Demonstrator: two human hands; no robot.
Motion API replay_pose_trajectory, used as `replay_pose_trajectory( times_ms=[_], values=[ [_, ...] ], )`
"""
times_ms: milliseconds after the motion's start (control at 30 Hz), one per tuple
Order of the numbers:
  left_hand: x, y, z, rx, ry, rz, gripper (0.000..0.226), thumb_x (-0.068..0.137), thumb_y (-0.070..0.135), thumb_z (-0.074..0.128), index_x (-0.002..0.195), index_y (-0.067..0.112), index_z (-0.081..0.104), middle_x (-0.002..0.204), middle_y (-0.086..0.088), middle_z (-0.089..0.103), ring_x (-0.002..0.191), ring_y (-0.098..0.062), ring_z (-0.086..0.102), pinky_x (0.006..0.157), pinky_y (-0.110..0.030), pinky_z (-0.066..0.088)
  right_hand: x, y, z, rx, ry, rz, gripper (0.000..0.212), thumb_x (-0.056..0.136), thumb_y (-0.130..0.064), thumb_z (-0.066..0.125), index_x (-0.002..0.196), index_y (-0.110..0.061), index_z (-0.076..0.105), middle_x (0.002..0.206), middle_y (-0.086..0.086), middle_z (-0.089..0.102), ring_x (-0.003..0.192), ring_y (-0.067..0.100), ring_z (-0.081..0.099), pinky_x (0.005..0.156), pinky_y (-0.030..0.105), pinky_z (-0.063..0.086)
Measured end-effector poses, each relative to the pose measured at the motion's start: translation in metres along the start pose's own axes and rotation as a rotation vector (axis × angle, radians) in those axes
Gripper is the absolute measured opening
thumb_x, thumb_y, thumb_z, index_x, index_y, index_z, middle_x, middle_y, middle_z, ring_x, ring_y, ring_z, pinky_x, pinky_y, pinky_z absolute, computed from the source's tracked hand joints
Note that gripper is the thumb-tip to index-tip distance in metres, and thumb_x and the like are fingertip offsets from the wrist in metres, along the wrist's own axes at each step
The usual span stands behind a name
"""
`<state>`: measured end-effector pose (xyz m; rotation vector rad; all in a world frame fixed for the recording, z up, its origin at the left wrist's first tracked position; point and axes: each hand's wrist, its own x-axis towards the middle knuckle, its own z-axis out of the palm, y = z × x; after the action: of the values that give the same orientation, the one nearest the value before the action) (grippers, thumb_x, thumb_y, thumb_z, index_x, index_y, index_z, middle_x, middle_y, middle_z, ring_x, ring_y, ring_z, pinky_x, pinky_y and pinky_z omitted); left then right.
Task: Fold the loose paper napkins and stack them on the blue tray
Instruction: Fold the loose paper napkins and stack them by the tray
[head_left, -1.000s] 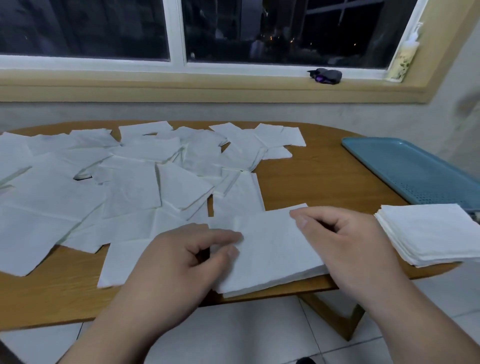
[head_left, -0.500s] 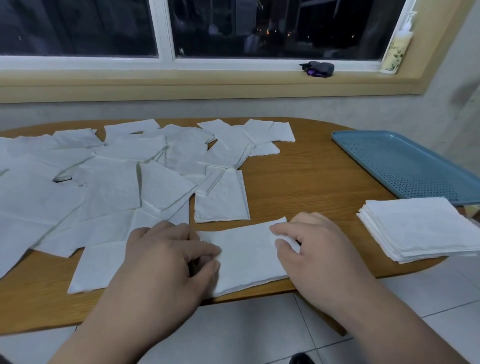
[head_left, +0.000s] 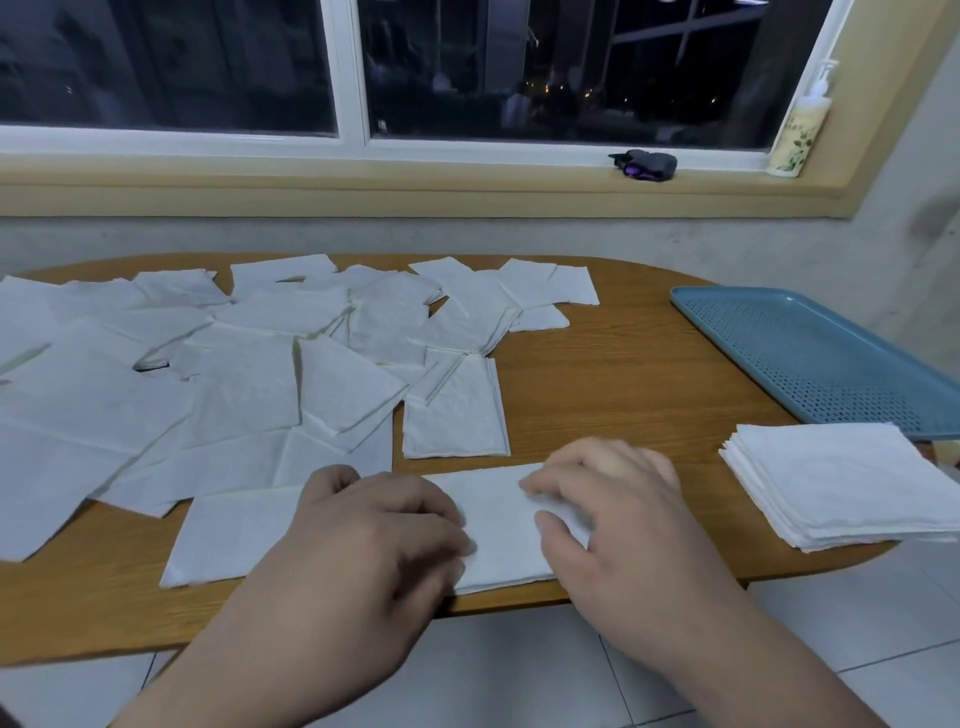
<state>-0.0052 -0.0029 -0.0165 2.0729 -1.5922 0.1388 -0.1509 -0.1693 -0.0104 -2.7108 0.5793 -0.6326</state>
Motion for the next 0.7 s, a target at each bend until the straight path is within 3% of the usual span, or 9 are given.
replay_pose_trajectory(
  times_ms=[133,300,467,567,700],
  values=[
    [-0.001,-0.007,-0.003,-0.018,0.001,0.000,0.020,0.083,0.046,0.053,0.091,0.044,0.071,0.104,0.031,0.060,0.093,0.012,0.055,0.087,-0.028,0.029,-0.001,0.002,0.007,-0.021,-0.032,-0.059,0.023,0.088,-0.032,0.046,0.090,-0.038,0.068,0.092,-0.026,0.059,0.097,-0.002,0.052,0.101,0.028,0.026],
    [-0.002,-0.007,-0.003,0.025,0.033,-0.005,0.018,0.083,0.047,0.055,0.089,0.042,0.071,0.098,0.029,0.059,0.093,0.008,0.057,0.088,-0.031,0.032,0.001,0.007,0.008,-0.022,-0.056,-0.054,0.023,0.089,-0.035,0.046,0.092,-0.040,0.069,0.094,-0.030,0.058,0.103,-0.005,0.048,0.102,0.020,0.017],
    [-0.004,-0.008,-0.001,0.020,0.052,-0.036,0.018,0.082,0.048,0.054,0.088,0.043,0.070,0.094,0.030,0.059,0.090,0.008,0.057,0.088,-0.032,0.032,0.002,0.008,0.003,0.094,-0.076,0.005,0.016,0.093,-0.033,0.056,0.091,-0.040,0.070,0.097,-0.031,0.061,0.109,-0.008,0.046,0.100,0.015,0.023],
    [-0.004,-0.009,0.001,-0.001,0.063,-0.053,0.017,0.081,0.048,0.054,0.087,0.043,0.070,0.094,0.031,0.059,0.091,0.008,0.056,0.090,-0.030,0.031,0.008,0.005,-0.007,0.261,-0.037,0.120,0.014,0.092,-0.029,0.062,0.091,-0.039,0.072,0.100,-0.030,0.062,0.104,-0.006,0.053,0.087,0.012,0.041],
    [-0.004,-0.010,0.003,-0.024,0.073,-0.068,0.016,0.081,0.049,0.055,0.086,0.044,0.069,0.095,0.032,0.058,0.092,0.007,0.055,0.090,-0.029,0.032,0.041,-0.007,-0.014,0.247,-0.030,0.265,0.013,0.091,-0.027,0.063,0.089,-0.036,0.072,0.091,-0.020,0.062,0.085,-0.005,0.057,0.064,0.014,0.047]
  ],
)
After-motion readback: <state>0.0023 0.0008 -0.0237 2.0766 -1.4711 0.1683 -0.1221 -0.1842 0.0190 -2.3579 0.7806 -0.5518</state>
